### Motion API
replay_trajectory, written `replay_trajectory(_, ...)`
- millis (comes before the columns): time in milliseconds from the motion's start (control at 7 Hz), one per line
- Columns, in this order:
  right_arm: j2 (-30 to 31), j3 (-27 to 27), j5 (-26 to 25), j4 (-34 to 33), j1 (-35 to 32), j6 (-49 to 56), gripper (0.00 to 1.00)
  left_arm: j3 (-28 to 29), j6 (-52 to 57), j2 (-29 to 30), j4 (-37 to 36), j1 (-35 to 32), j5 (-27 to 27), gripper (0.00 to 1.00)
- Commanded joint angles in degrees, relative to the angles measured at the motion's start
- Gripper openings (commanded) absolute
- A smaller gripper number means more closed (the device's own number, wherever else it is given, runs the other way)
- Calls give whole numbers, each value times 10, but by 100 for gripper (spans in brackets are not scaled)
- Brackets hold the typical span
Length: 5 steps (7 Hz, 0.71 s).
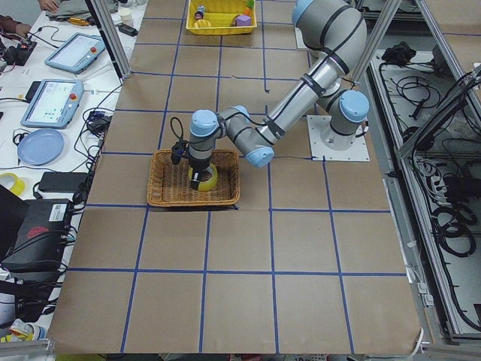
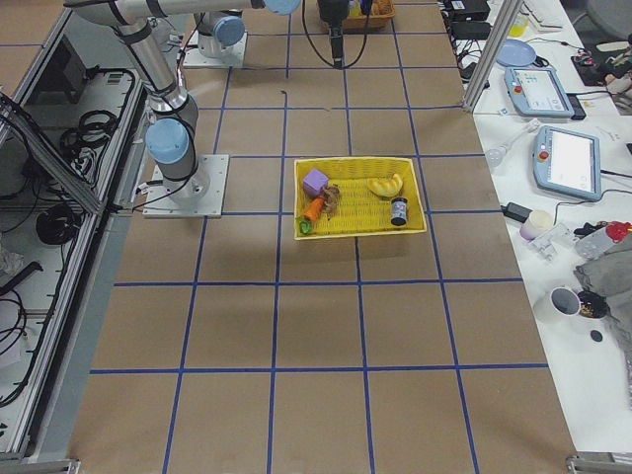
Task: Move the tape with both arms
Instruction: 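Lower the tape into the wicker basket and open the left gripper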
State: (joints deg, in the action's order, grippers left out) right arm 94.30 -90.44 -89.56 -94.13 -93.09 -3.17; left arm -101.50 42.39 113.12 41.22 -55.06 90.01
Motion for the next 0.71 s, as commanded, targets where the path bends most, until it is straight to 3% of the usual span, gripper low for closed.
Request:
replay_trajectory(0,0,0,0,0,0,0,100,7,-63,-42,9,-67,9,100)
replay_trajectory(429,0,1,1,0,1,0,100,22,-269,-113,162,-167,7,100)
replay_trajectory(571,0,-2,4,0,-2,0,100,48,-315,-138,250,-206,7,100)
